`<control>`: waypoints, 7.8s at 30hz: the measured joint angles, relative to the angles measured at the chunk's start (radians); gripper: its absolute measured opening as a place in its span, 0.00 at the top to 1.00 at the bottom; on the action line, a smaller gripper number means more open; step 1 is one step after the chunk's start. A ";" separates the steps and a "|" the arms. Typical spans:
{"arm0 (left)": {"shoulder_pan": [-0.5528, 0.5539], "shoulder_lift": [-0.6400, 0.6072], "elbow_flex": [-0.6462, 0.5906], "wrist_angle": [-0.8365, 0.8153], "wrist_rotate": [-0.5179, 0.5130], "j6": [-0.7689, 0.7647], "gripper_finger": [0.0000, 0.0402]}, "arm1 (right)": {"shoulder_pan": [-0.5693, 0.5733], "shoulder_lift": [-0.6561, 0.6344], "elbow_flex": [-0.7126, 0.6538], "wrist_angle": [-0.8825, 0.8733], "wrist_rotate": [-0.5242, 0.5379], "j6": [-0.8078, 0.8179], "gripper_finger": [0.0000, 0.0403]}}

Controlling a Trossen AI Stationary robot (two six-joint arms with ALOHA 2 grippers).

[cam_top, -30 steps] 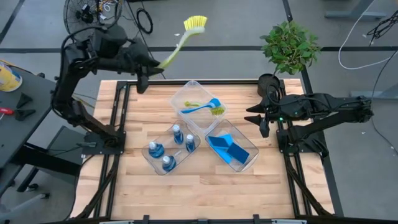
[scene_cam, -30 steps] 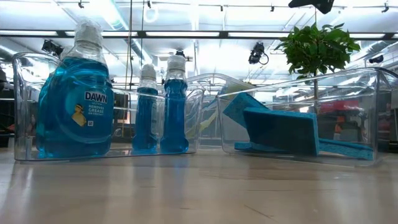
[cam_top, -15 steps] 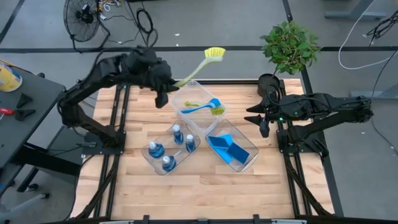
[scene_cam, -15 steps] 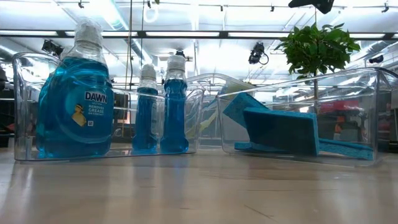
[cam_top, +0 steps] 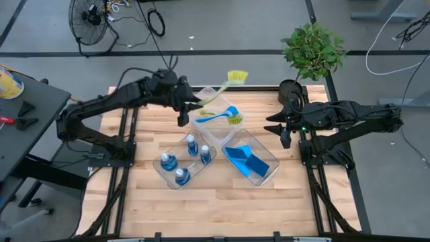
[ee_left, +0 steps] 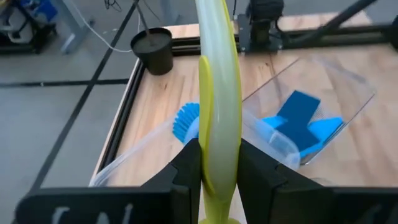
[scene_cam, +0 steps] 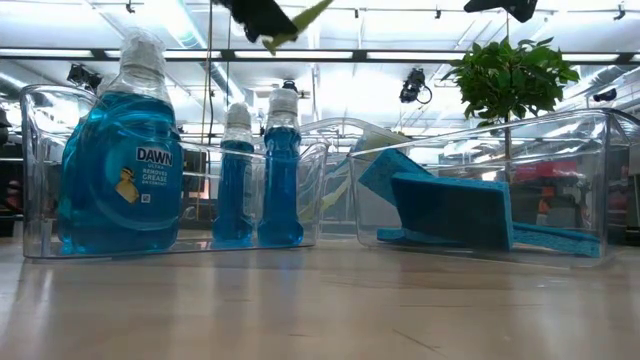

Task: Pick & Place Kitchen Sink Supplies
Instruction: Put the yellow toilet brush into the transparent container, then return to Home Position

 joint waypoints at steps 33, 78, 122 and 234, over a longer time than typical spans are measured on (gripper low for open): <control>0.191 0.161 -0.427 0.485 0.313 0.444 0.78 | 0.000 0.067 0.000 0.005 0.024 0.122 0.53; 0.163 -0.102 -0.424 0.477 0.160 -0.081 0.93 | -0.088 0.108 -0.055 0.108 0.021 -0.092 0.72; -0.129 -0.623 -0.816 0.696 -0.077 -0.383 1.00 | -0.282 -0.303 -0.740 0.936 -0.290 -0.288 1.00; -0.248 -1.093 -1.231 0.710 -0.372 -0.256 0.92 | -0.294 -0.633 -0.953 1.006 -0.533 -0.376 1.00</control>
